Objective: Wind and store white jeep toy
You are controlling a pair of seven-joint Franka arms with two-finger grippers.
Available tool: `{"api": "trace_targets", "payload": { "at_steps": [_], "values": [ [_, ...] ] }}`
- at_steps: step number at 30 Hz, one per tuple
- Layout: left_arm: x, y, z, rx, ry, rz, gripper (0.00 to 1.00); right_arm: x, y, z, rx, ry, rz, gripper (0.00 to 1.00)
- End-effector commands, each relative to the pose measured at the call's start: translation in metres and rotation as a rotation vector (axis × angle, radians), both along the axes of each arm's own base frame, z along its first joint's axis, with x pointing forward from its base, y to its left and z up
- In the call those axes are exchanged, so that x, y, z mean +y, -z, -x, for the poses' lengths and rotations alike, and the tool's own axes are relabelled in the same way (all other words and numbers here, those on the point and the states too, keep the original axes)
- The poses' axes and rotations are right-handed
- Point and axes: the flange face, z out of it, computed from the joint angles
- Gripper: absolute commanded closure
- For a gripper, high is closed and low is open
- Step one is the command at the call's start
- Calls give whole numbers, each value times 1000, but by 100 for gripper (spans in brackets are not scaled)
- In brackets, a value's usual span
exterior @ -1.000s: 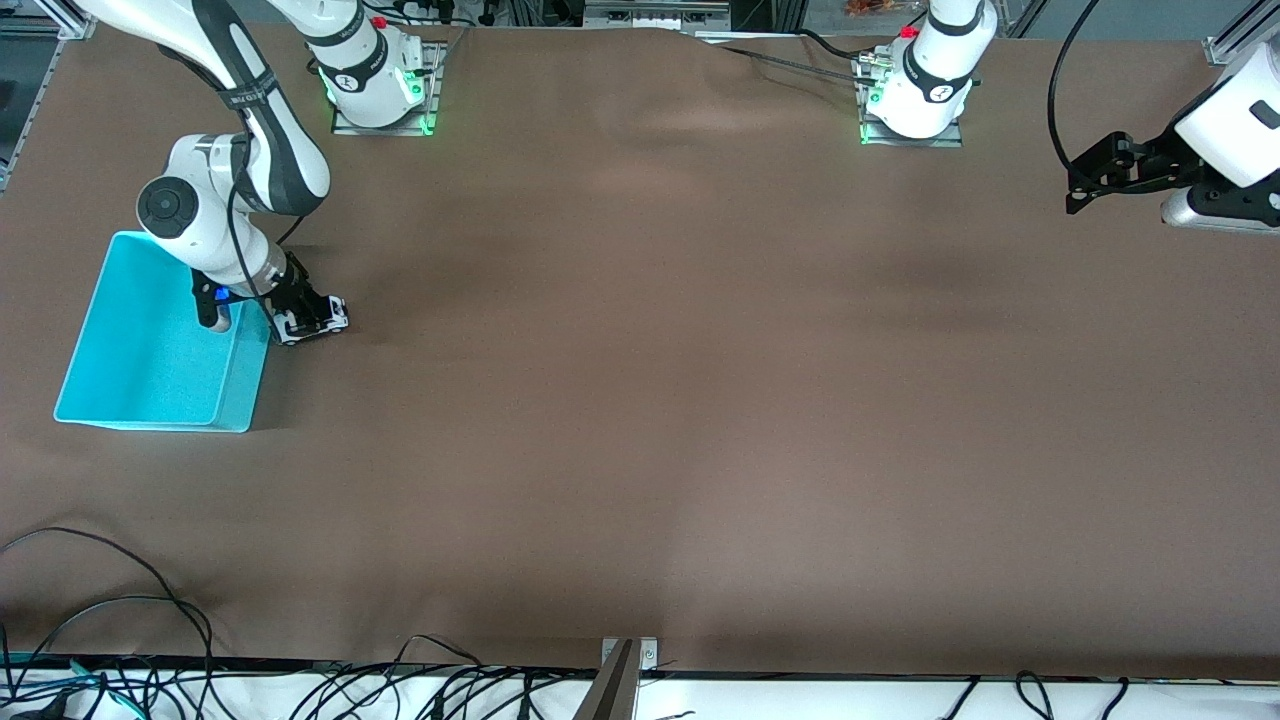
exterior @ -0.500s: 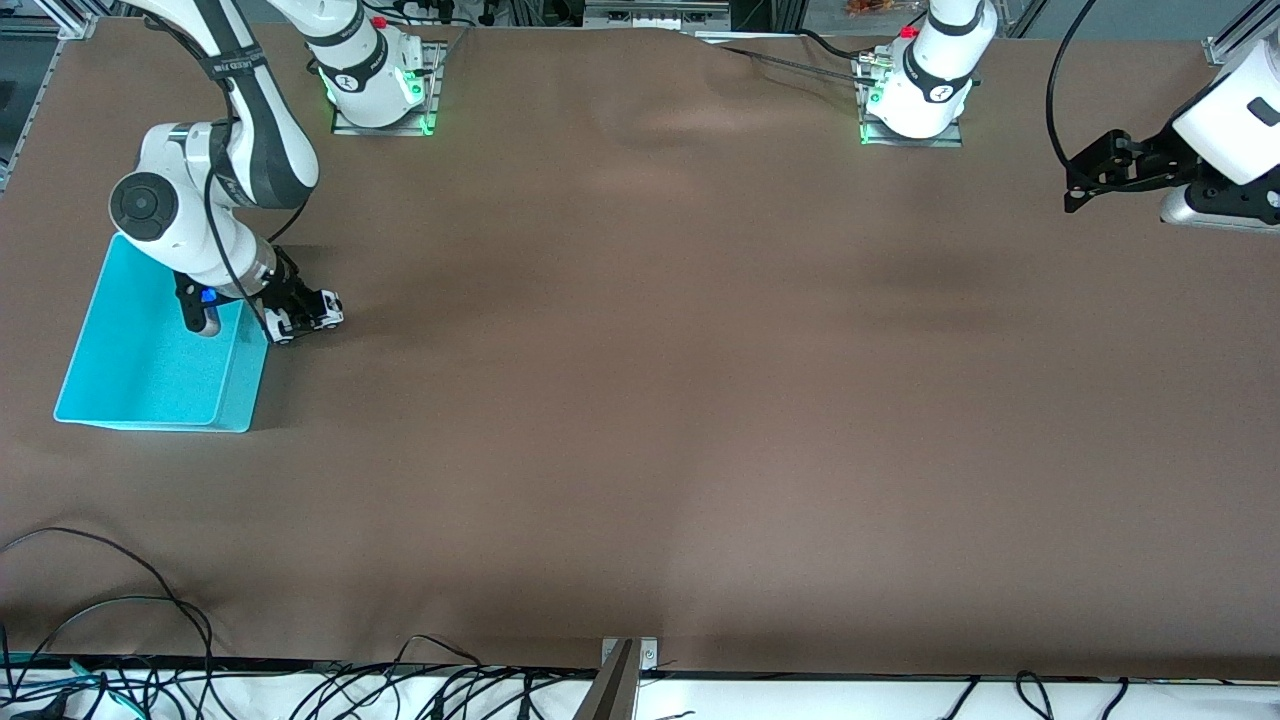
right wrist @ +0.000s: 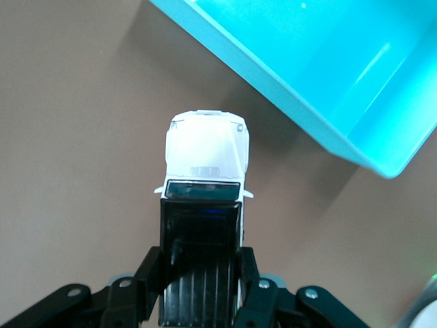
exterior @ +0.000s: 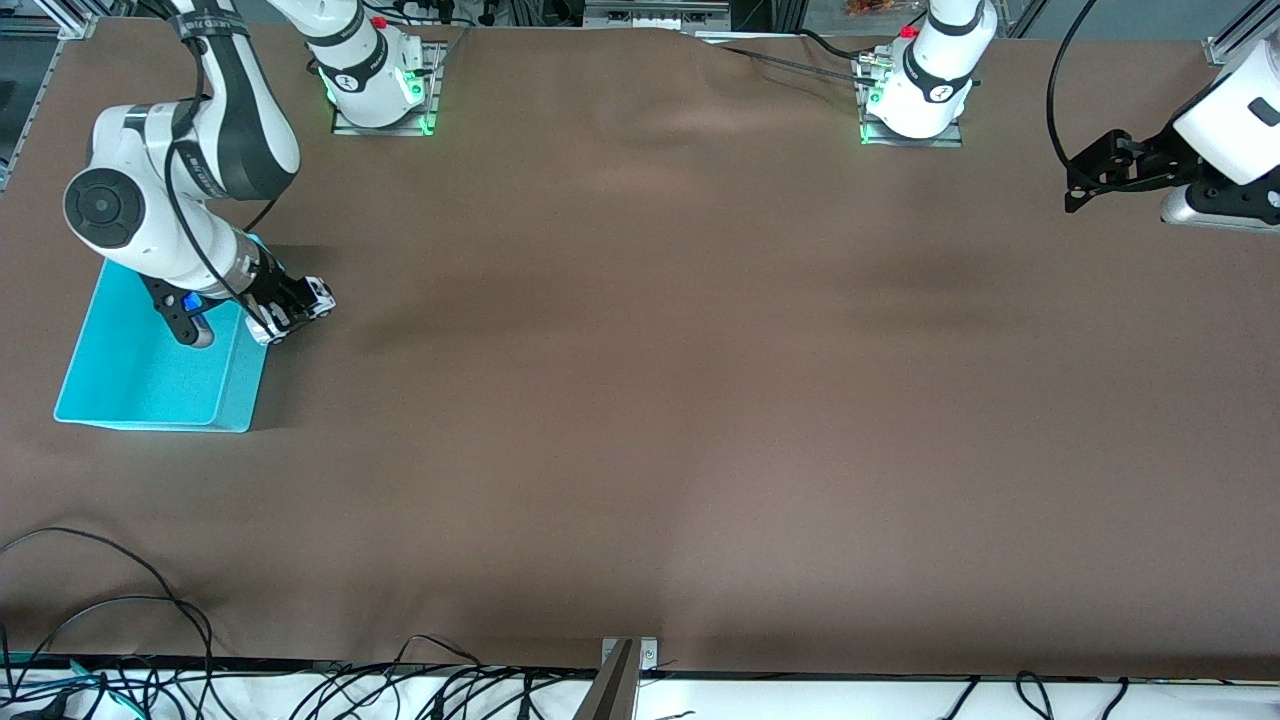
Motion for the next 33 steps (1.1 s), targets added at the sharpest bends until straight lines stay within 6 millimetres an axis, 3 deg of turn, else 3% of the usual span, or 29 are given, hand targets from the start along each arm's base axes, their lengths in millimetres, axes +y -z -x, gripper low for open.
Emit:
{"api": "trace_targets", "payload": {
  "at_steps": [1, 9, 17, 23, 33],
  "values": [
    [0, -6, 0, 3, -3, -17, 0, -33, -20, -4, 39, -109, 5, 100],
    [0, -6, 0, 3, -3, -17, 0, -87, -33, -3, 91, -227, 29, 100],
    [1, -8, 1, 0, -4, -17, 0, -141, -28, 4, 141, -353, 43, 100],
    [2, -8, 1, 0, -6, -17, 0, -187, -6, 10, 206, -466, 54, 100],
    [4, -8, 0, -1, -11, -16, 0, -233, 46, 14, 211, -559, 49, 100]
  ]
}}
